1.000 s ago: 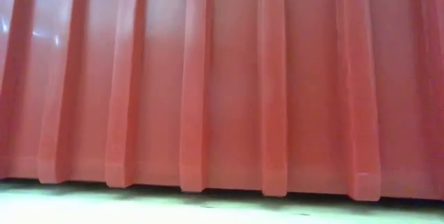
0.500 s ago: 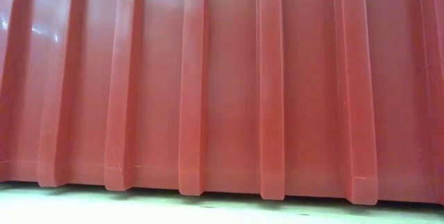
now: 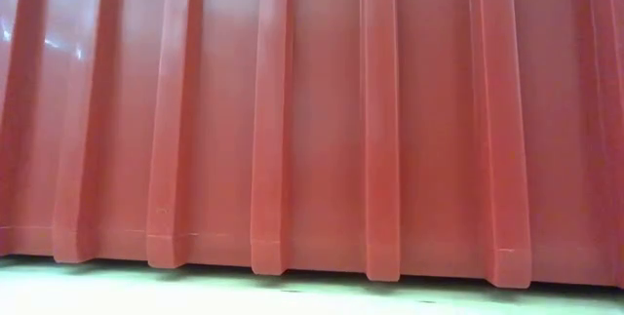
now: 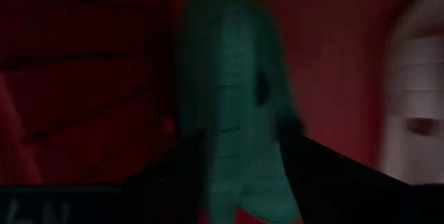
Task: Pick and place slides into bin
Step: Stack the green slide on top of the green slide in the red bin
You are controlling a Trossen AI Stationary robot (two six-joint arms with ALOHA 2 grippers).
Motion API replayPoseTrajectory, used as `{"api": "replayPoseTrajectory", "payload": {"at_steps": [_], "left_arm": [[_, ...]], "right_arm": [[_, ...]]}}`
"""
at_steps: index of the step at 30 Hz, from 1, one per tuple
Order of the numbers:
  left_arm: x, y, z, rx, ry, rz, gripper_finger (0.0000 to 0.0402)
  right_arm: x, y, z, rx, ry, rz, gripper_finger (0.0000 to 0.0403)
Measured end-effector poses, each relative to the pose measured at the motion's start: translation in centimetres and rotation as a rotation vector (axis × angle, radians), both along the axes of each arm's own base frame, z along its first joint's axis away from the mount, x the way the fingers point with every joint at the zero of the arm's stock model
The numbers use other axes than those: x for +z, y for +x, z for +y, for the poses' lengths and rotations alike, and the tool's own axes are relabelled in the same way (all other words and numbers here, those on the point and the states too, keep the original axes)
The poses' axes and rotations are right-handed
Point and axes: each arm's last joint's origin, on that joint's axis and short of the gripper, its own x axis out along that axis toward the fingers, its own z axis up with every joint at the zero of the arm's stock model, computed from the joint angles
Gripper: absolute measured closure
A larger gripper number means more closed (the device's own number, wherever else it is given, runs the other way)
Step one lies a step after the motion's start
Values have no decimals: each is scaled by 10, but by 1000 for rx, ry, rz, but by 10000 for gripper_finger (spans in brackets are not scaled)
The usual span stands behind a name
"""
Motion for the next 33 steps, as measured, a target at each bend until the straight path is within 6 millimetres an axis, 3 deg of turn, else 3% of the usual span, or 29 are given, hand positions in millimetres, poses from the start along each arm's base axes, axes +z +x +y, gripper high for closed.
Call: {"api": "replayPoseTrajectory", "payload": {"at_steps": [3, 6, 14, 24, 31, 33], "left_arm": [[-19, -7, 2, 46, 55, 110, 217], [-23, -9, 1, 58, 48, 130, 237], [-10, -3, -10, 11, 91, 73, 387], [-13, -2, -16, 25, 5, 75, 396], [-13, -1, -27, -70, -19, 83, 397], [-13, -1, -28, -76, -98, 80, 395]], "right_arm": [[0, 0, 0, 5, -6, 1, 104], [0, 0, 0, 5, -7, 1, 104], [0, 0, 0, 4, -6, 0, 104], [0, 0, 0, -12, 16, -3, 104], [0, 0, 0, -11, 15, -3, 104], [0, 0, 0, -11, 15, -3, 104]]}}
